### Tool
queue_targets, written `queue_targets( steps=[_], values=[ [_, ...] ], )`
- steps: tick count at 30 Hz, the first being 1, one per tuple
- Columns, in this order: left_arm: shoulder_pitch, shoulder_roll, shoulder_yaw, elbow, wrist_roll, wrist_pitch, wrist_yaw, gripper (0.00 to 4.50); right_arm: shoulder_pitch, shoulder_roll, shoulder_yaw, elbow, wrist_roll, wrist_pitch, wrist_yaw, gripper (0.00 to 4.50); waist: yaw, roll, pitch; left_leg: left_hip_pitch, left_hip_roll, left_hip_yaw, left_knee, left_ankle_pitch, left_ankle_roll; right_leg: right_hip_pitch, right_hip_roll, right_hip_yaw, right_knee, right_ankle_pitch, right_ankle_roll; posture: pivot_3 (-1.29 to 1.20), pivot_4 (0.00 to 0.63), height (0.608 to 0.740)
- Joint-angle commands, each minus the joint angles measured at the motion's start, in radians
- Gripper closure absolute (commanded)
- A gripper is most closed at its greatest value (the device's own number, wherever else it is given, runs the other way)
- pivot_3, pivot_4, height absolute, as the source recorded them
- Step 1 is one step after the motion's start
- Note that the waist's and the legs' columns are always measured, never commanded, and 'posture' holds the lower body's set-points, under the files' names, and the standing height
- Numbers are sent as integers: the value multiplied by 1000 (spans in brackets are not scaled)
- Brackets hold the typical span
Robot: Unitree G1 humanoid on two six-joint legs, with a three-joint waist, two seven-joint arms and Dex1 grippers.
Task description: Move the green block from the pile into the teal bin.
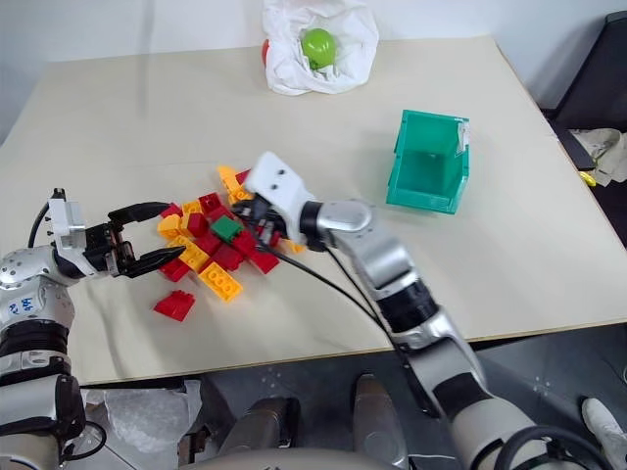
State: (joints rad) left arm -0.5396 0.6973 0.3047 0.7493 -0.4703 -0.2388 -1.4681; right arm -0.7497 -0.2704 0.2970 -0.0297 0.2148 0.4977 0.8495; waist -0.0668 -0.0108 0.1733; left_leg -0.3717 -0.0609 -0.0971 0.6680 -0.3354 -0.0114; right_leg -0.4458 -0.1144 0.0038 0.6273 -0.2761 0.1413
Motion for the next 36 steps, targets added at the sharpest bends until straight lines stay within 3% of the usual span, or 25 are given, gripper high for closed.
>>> queue_targets(
  steps=[1, 10, 17, 20, 26, 31, 36],
  values=[
    [7, 8, 16, -40, -21, 10, -10, 0, 41, -114, -52, -130, 57, 29, 96, 2952, 11, 0, 0, 0, 0, 0, 0, 0, 0, 0, 0, 0, 0, 0, 0, 0, 150, 740],
    [72, 7, 37, -94, -42, 34, -14, 0, 151, -475, -194, -301, 149, 208, 210, 57, 24, 0, 1, 0, 1, 4, 0, 0, 0, 0, 0, 1, -2, 0, 0, 0, 150, 740],
    [81, 0, 43, -113, -44, 34, 4, 0, 76, -458, -120, -320, 94, 273, 105, 57, 39, 0, 1, 1, 2, 5, 1, 0, 0, 0, 0, 2, -4, 0, 0, 0, 150, 740],
    [85, -6, 47, -122, -42, 34, 9, 0, -31, -398, -4, -293, 48, 376, 63, 57, 37, 0, 1, 1, 2, 5, 1, 0, 0, 0, 0, 2, -4, 0, 0, 0, 150, 740],
    [104, -14, 57, -152, -47, 37, 20, 0, -255, -113, 174, -24, -44, 486, -58, 57, 34, 0, 1, 1, 2, 5, 0, 0, 0, -1, 0, 2, 0, 0, 0, 0, 150, 740],
    [142, -16, 76, -197, -58, 45, 43, 0, -403, 108, 185, 265, -81, 452, -126, 57, 31, 0, 1, 0, 1, 4, 0, 0, 0, -1, 0, 1, -1, 0, -1, 0, 150, 740],
    [176, -13, 85, -234, -69, 49, 61, 0, -500, 251, 173, 502, -111, 392, -160, 57, 20, 0, 0, 0, 1, 1, -1, 0, -1, -1, 0, -2, 0, 0, -1, 0, 150, 740]
  ],
)
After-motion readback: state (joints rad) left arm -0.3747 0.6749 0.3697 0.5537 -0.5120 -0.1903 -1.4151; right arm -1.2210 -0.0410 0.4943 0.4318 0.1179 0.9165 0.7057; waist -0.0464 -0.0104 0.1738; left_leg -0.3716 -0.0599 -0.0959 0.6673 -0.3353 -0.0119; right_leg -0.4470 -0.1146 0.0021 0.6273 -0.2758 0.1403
